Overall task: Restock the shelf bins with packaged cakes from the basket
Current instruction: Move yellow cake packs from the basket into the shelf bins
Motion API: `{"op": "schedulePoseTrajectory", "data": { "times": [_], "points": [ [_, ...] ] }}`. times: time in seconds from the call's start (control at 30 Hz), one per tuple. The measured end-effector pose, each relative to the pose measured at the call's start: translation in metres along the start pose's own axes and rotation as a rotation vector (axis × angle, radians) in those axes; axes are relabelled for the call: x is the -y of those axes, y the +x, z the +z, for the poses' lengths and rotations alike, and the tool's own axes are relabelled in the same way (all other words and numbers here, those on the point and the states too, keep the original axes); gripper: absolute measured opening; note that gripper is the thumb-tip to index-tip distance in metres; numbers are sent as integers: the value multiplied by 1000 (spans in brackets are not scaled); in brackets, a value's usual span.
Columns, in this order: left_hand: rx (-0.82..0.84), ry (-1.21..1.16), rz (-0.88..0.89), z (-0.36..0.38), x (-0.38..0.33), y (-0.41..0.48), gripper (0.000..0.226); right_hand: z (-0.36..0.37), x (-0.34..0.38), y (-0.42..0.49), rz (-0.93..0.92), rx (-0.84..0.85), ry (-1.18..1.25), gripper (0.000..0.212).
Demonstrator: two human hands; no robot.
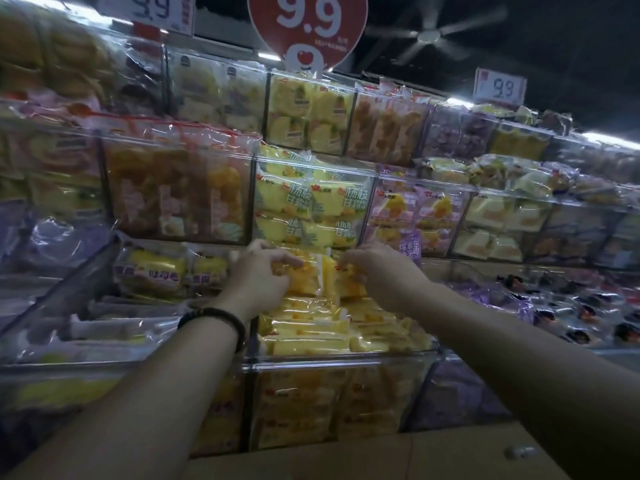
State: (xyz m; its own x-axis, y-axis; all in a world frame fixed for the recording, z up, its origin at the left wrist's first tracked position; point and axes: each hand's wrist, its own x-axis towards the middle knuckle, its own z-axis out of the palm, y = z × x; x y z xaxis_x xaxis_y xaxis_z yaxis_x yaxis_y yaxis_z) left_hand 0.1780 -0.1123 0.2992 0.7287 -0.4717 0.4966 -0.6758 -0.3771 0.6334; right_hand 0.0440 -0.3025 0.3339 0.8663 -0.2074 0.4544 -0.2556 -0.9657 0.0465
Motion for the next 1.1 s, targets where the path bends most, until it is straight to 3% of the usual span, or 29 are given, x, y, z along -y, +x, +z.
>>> {"op": "schedulePoseTrajectory", "data": {
  "times": [0.23,0.4,0.57,0.67,0.73,0.8,0.9,1.0,1.1],
  "points": [
    [2,30,-36,1,-1,-1,20,9,2,7,115,47,-116,56],
    [-57,-158,14,-2,2,3,32,1,6,-11,147,0,47,71],
    [-151,-330,53,-11,-3,-9,25,-14,-3,-63,126,-143,237,53],
    [-180,-268,224,-24,-23,-24,37,-26,-5,-97,80,-172,246,33],
    [-177,-255,338,-33,-49,-43,32,-34,-3,-119,49,-178,305,21],
    [-141,-304,410,-38,-73,-72,23,-40,3,-143,44,-207,417,17],
    [40,-308,431,-38,-83,-124,13,-38,23,-179,52,-211,592,13],
    [197,-305,365,-29,-64,-175,12,-14,43,-210,40,-153,676,8],
    [401,-210,242,-11,-27,-223,11,34,64,-238,92,14,725,3]
  ]
}}
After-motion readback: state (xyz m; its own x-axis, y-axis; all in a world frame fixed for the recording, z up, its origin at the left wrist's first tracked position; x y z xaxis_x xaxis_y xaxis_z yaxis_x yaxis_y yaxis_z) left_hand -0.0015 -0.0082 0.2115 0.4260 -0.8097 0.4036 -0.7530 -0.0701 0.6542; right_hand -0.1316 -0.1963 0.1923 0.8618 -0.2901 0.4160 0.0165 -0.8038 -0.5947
